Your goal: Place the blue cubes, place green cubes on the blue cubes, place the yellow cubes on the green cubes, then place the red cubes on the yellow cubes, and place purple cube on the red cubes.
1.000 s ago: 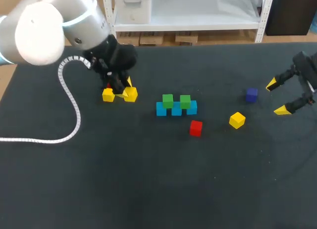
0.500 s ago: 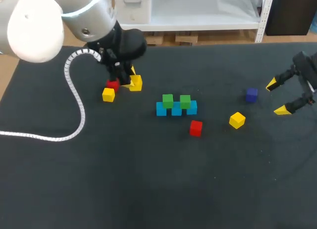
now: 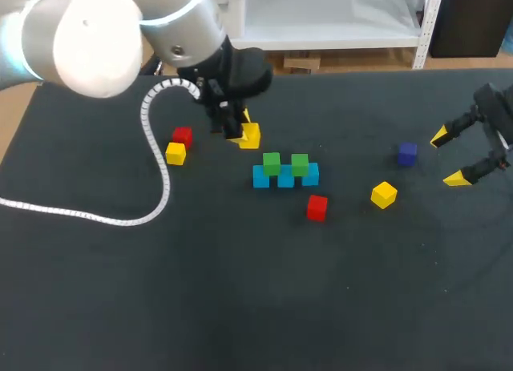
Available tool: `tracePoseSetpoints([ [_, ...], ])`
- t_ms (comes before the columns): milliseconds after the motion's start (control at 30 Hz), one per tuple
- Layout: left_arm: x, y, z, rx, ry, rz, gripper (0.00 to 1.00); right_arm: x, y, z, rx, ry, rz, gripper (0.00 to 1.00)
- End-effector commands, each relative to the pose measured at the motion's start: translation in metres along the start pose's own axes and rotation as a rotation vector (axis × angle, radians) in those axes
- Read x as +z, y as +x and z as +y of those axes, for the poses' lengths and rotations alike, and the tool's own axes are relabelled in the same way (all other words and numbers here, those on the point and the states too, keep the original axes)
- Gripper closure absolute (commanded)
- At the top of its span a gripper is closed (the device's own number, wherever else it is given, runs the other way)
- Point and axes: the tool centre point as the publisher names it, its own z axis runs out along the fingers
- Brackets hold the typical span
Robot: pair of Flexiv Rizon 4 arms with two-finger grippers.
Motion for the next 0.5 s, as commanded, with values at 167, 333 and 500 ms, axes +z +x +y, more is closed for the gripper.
tracePoseSetpoints([
  [167, 0.016, -0.025, 0.002, 0.001, 0.007, 0.024, 1.00, 0.000, 0.000, 0.000, 0.000, 0.000, -0.001, 0.00],
  [333, 0.029, -0.036, 0.000, -0.007, 0.019, 0.031, 1.00, 0.000, 0.000, 0.000, 0.000, 0.000, -0.001, 0.00],
  [500, 0.037, -0.048, 0.001, 0.007, 0.032, 0.031, 1.00, 0.000, 0.000, 0.000, 0.000, 0.000, -0.001, 0.00],
])
